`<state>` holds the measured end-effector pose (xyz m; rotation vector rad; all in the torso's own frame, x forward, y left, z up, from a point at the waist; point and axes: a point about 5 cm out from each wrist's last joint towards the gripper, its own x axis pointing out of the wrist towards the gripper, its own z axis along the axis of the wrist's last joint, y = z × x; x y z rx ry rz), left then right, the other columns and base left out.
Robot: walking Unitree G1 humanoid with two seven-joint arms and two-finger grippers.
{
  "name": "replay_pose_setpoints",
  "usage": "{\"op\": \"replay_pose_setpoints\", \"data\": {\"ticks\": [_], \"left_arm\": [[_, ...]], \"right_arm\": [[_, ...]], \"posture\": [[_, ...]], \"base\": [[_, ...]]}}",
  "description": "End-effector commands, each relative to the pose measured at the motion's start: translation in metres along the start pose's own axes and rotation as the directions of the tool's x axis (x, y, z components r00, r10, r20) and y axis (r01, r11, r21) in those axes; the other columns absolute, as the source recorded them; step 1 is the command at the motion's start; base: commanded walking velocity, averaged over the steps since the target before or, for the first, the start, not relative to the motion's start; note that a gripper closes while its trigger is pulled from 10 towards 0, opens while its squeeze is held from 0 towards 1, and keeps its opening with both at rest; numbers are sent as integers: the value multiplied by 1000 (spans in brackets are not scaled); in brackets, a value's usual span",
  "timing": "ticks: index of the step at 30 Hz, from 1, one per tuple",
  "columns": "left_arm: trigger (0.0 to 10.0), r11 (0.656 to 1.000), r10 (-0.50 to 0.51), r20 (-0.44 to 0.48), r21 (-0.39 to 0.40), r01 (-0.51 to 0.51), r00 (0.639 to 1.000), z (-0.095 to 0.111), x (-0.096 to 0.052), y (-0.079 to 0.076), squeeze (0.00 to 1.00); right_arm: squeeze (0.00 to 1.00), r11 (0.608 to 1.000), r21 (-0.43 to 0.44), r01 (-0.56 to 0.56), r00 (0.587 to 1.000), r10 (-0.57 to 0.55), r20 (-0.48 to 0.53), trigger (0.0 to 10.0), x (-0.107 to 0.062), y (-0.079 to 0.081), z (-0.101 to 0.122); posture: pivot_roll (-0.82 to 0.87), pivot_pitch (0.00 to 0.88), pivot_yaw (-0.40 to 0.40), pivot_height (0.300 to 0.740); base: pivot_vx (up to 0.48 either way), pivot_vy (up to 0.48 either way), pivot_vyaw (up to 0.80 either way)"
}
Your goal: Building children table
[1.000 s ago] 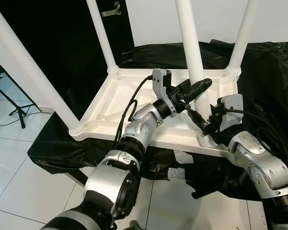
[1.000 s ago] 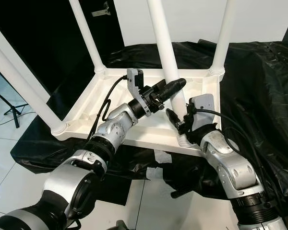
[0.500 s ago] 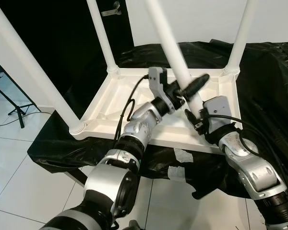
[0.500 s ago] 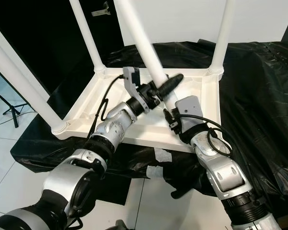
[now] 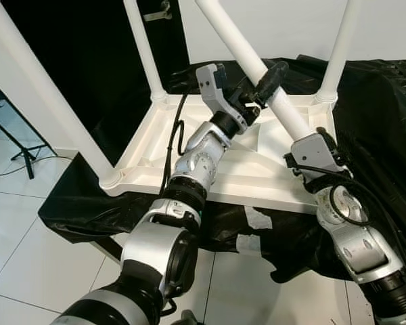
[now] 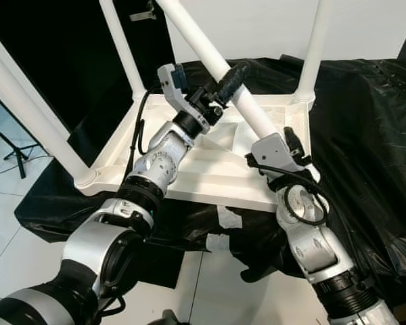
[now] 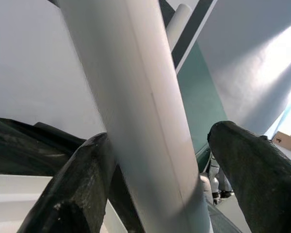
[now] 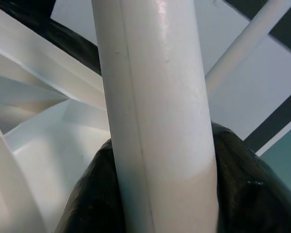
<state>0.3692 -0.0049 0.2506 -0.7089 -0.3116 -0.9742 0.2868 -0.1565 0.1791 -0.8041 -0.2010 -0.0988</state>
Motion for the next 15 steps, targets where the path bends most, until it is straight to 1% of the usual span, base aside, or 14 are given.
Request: {"op": "replay_pose_setpoints", "data": {"ticks": [1, 3, 9, 10, 15], "left_arm": [[10000, 997, -34, 14, -65, 35, 999, -12, 12, -17, 0], [10000, 997, -30, 16, -73, 31, 999, -12, 13, -18, 0], [10000, 995, -25, 16, -91, 26, 1000, -13, 12, -19, 0], [0, 994, -31, 25, -101, 33, 999, -13, 12, -19, 0], [0, 992, -59, 46, -110, 64, 997, -12, 9, -20, 0]], "right_arm": [[0, 999, -30, -11, 1000, 12, 14, 0, -4, 7, 2], [0, 997, -70, -13, 999, 15, 30, 0, -7, 10, 3], [0, 988, -151, 0, 999, 7, 47, 0, -9, 11, 0], [0, 989, -151, 3, 999, 4, 46, 0, -10, 11, 0], [0, 989, -147, 10, 999, -5, 35, 0, -11, 11, -2]], "posture": [[-64, 0, 122, 740], [-65, 0, 122, 740], [-63, 0, 116, 740], [-62, 0, 114, 740], [-61, 0, 114, 740]], "base": [[0, 0, 0], [0, 0, 0], [0, 0, 0], [0, 0, 0], [0, 0, 0]]}}
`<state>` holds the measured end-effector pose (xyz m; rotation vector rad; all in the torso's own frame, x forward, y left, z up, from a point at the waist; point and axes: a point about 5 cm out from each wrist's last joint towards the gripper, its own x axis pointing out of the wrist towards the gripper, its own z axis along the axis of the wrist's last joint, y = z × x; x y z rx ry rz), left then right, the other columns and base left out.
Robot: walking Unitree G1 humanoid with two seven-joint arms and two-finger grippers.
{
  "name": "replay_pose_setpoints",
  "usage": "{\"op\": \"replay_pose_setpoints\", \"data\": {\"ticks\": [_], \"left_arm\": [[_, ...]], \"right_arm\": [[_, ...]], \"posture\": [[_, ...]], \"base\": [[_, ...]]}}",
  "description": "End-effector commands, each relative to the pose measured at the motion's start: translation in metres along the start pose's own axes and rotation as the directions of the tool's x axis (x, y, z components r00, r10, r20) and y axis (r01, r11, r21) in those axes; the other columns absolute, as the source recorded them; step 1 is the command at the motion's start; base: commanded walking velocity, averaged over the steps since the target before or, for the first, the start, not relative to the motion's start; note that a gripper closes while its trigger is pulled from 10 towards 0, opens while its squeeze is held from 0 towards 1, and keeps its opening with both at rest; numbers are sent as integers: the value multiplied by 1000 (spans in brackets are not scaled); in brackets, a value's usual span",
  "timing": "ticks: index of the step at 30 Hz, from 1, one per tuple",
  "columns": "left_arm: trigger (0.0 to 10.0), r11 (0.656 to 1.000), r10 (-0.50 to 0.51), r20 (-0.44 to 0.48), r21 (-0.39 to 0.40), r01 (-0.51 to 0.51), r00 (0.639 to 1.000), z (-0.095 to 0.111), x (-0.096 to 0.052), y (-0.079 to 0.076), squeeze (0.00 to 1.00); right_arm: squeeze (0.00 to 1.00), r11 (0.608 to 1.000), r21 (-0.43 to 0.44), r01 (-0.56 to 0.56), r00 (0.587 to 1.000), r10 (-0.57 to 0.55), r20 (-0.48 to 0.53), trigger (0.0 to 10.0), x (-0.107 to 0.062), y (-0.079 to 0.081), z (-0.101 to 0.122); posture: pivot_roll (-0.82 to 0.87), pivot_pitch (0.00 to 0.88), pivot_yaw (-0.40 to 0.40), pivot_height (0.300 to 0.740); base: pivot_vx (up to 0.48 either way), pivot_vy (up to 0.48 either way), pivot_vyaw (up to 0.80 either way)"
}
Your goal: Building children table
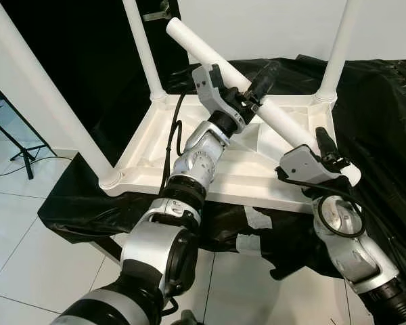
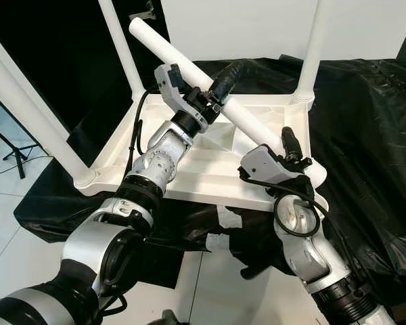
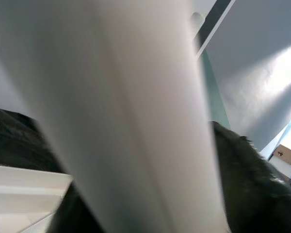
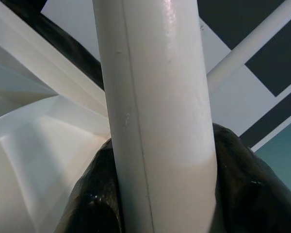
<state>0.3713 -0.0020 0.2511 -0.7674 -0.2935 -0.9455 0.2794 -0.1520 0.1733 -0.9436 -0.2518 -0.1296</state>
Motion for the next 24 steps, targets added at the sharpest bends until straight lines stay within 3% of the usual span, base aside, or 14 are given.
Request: {"op": "replay_pose_setpoints", "data": {"ticks": [1, 2, 4, 5, 8, 9, 12, 13, 14, 15, 23, 24], "left_arm": [[0, 993, -97, 20, -61, 98, 995, -17, 8, -22, 0], [0, 993, -105, 14, -51, 106, 994, -18, 8, -23, 0], [0, 993, -111, 11, -44, 111, 994, -18, 7, -23, 0], [0, 992, -119, 8, -39, 119, 993, -19, 7, -24, 0], [0, 991, -132, 1, -27, 132, 991, -20, 6, -25, 0], [0, 991, -135, -1, -24, 135, 991, -20, 6, -25, 0], [0, 990, -141, -9, -11, 141, 990, -21, 5, -25, 0], [0, 990, -141, -9, -11, 141, 990, -21, 5, -25, 0], [0, 990, -144, -13, -5, 144, 990, -21, 5, -25, 0], [0, 988, -156, -20, 11, 156, 988, -21, 5, -26, 0], [0, 983, -180, -26, 29, 181, 983, -22, 6, -30, 0], [0, 981, -187, -27, 36, 188, 982, -22, 6, -31, 0]], "right_arm": [[0, 1000, -3, -28, 1000, 28, -11, 0, -3, 5, -1], [0, 999, 16, -34, 999, 35, -19, 3020, -3, 6, -2], [0, 999, 29, -39, 999, 40, -24, 3020, -3, 6, -2], [0, 997, 68, -38, 999, 40, -34, 10000, -2, 6, -1], [0, 989, 138, -47, 998, 53, -38, 10000, -2, 6, 3], [1000, 978, 201, -48, 997, 58, -45, 10000, -2, 4, 5], [1000, 938, 337, -77, 994, 98, -46, 10000, 0, 1, 14], [1000, 938, 337, -77, 994, 98, -46, 10000, 0, 1, 14], [369, 926, 367, -92, 992, 116, -43, 10000, 0, 1, 16], [0, 887, 435, -154, 985, 175, -8, 10000, 3, -5, 25], [0, 834, 494, -248, 964, 265, 37, 10000, 6, -23, 30], [0, 803, 526, -279, 951, 309, 32, 10000, 5, -34, 23]], "posture": [[-61, 0, 114, 740], [-60, 0, 115, 740], [-60, 0, 115, 740], [-59, 0, 116, 740], [-59, 0, 118, 740], [-59, 0, 120, 740], [-60, 0, 122, 740], [-60, 0, 122, 740], [-60, 0, 122, 740], [-63, 0, 122, 740], [-65, 0, 121, 740], [-66, 0, 120, 740]], "base": [[0, 0, 0], [0, 0, 0], [0, 0, 0], [0, 0, 0], [0, 0, 0], [0, 0, 0], [0, 0, 0], [0, 0, 0], [0, 0, 0], [0, 0, 0], [0, 0, 0], [0, 0, 0]]}}
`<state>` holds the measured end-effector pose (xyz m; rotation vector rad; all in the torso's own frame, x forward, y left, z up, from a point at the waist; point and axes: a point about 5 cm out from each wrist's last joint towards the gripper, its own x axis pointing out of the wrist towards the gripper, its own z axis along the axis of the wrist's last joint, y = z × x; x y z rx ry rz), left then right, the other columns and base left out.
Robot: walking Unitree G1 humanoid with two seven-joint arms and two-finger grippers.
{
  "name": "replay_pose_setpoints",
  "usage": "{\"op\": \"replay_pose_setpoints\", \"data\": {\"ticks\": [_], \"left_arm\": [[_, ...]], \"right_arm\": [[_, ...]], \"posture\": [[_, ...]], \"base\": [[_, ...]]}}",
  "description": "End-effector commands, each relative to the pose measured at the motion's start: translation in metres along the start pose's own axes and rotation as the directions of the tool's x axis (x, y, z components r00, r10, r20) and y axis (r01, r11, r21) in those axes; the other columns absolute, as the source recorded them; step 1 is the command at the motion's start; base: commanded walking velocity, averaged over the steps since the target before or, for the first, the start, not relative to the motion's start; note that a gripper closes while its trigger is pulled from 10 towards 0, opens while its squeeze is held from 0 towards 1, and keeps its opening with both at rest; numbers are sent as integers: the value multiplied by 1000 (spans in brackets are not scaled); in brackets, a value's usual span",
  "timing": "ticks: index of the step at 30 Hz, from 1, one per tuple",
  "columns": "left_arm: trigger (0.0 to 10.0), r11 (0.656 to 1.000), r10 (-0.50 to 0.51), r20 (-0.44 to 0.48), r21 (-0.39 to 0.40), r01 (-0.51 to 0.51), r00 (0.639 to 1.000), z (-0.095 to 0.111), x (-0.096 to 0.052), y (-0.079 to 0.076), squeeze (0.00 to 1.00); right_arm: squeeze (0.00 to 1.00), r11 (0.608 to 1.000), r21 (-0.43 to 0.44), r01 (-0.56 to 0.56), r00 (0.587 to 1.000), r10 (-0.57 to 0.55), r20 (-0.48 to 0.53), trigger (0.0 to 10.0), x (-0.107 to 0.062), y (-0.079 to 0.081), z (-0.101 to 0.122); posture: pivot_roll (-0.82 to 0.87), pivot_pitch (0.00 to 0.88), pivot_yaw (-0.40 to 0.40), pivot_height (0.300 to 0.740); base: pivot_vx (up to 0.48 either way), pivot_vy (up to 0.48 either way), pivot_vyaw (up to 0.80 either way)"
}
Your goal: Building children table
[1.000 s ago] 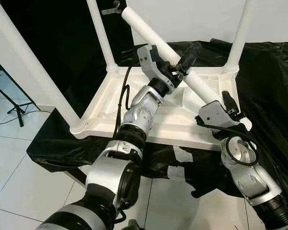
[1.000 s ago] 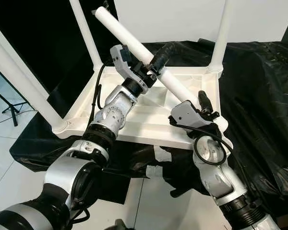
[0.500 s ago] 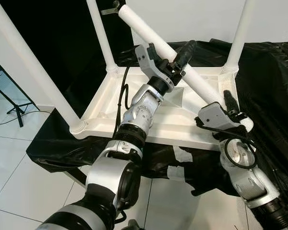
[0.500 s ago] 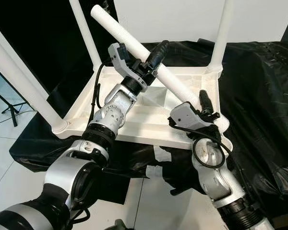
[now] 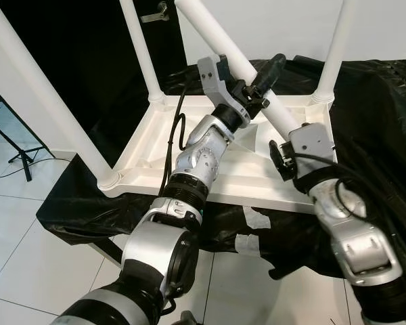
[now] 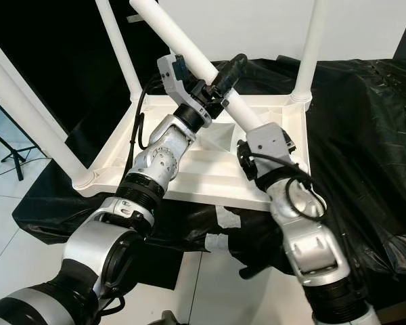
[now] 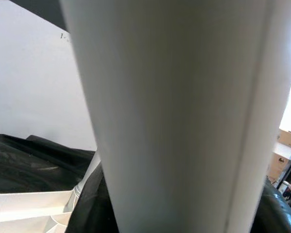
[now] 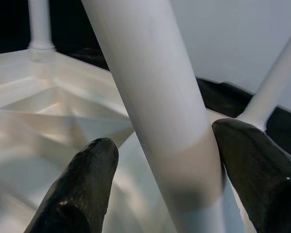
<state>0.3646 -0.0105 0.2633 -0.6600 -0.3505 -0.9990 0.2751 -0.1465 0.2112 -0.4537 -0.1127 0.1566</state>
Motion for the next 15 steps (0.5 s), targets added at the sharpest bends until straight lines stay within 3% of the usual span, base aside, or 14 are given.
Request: {"op": "replay_pose_setpoints", "data": {"ticks": [1, 3, 6, 9, 13, 15], "left_arm": [[0, 991, -117, 7, -59, 117, 993, -22, 0, -19, 0], [0, 991, -125, 10, -55, 125, 992, -21, 0, -19, 0], [0, 990, -126, 11, -55, 127, 992, -20, 0, -19, 0], [0, 987, -148, 24, -62, 149, 989, -18, 0, -20, 0], [0, 985, -161, 27, -63, 162, 987, -18, 1, -22, 0], [0, 983, -172, 21, -55, 173, 985, -19, 1, -23, 0]], "right_arm": [[0, 998, 41, -45, 999, 46, -23, 10000, -3, -7, 0], [0, 995, 68, -75, 995, 79, -59, 10000, -10, -27, -6], [0, 995, 70, -77, 994, 82, -70, 10000, -12, -32, -9], [0, 995, 41, -89, 986, 94, -138, 10000, -18, -54, -26], [0, 995, 14, -102, 985, 103, -136, 10000, -15, -57, -27], [0, 986, 11, -164, 980, 164, -111, 10000, -10, -50, -21]], "posture": [[-66, 0, 120, 740], [-68, 0, 121, 740], [-70, 0, 122, 740], [-74, 0, 124, 740], [-70, 0, 125, 740], [-63, 0, 123, 740]], "base": [[0, 0, 0], [0, 0, 0], [0, 0, 0], [0, 0, 0], [0, 0, 0], [0, 0, 0]]}}
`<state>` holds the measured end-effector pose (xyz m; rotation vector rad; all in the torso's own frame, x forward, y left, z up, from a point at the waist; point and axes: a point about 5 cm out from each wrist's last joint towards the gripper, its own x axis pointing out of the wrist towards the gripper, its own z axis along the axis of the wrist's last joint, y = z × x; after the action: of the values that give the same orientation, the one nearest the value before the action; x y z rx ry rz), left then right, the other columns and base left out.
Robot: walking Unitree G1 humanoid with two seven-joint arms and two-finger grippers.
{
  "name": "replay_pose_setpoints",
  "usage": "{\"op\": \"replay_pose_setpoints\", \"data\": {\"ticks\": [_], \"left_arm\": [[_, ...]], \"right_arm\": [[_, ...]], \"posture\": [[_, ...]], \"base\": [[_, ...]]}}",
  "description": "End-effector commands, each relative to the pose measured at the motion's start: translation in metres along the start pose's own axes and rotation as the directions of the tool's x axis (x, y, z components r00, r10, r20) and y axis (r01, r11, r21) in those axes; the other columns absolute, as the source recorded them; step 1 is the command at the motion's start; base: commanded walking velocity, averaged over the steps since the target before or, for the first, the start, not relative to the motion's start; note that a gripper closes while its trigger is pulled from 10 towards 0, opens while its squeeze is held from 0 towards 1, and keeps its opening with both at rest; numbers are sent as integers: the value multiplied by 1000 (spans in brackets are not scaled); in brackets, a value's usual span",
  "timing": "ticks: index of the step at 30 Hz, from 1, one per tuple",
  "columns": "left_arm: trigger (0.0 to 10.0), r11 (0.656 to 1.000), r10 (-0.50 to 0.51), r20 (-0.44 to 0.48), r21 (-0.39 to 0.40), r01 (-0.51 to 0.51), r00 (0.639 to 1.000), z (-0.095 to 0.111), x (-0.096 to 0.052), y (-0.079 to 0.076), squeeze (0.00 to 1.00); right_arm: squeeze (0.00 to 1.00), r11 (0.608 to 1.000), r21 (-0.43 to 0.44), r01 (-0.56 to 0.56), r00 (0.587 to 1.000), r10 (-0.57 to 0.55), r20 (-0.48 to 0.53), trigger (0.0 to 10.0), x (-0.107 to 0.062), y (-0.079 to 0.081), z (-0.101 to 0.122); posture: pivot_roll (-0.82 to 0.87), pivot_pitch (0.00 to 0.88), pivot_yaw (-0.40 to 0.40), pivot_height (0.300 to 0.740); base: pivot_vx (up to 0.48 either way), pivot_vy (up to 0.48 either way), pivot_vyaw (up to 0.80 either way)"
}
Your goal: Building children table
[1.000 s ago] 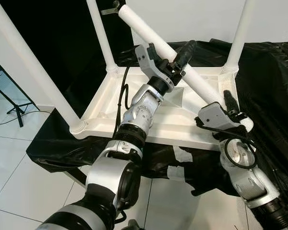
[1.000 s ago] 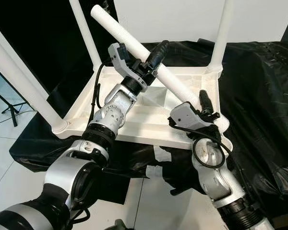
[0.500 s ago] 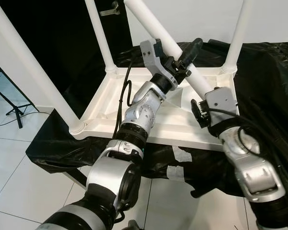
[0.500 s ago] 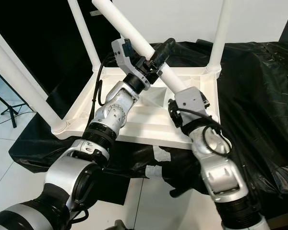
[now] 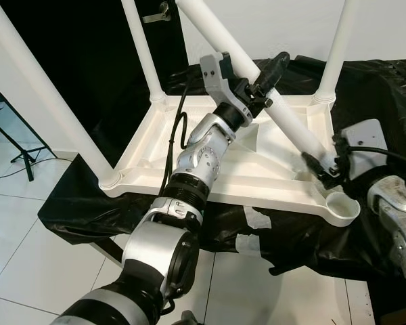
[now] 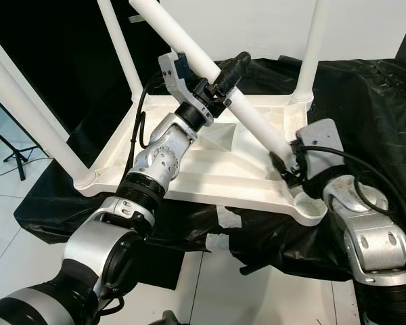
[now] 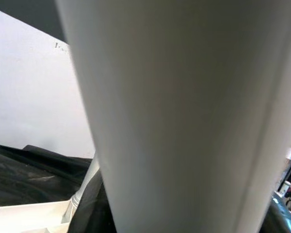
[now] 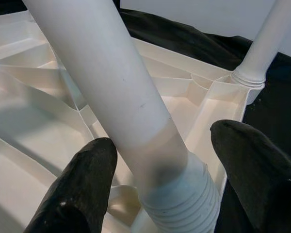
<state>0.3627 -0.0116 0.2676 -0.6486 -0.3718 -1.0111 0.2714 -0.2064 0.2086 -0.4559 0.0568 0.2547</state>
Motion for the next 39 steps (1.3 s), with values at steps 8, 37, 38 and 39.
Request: {"op": "replay_pose_setpoints", "data": {"ticks": [8, 37, 38, 39], "left_arm": [[0, 982, -177, 6, -67, 177, 984, -22, -4, -22, 0], [10000, 969, -247, -33, -16, 246, 968, -24, -6, -35, 1000], [10000, 969, -248, -30, -8, 248, 968, -23, -6, -35, 1000], [10000, 960, -280, -20, -25, 280, 960, -22, -6, -40, 0]], "right_arm": [[0, 987, -58, -150, 988, 152, 35, 10000, 13, 13, 5], [0, 998, -19, -61, 997, 62, 55, 0, 23, 19, -4], [0, 999, -7, -37, 998, 37, 55, 0, 22, 21, -5], [0, 1000, 19, 21, 999, -22, 48, 0, 23, 23, -7]], "posture": [[-53, 0, 122, 740], [-51, 0, 127, 740], [-51, 0, 127, 740], [-56, 0, 129, 740]], "base": [[0, 0, 0], [0, 0, 0], [0, 0, 0], [0, 0, 0]]}}
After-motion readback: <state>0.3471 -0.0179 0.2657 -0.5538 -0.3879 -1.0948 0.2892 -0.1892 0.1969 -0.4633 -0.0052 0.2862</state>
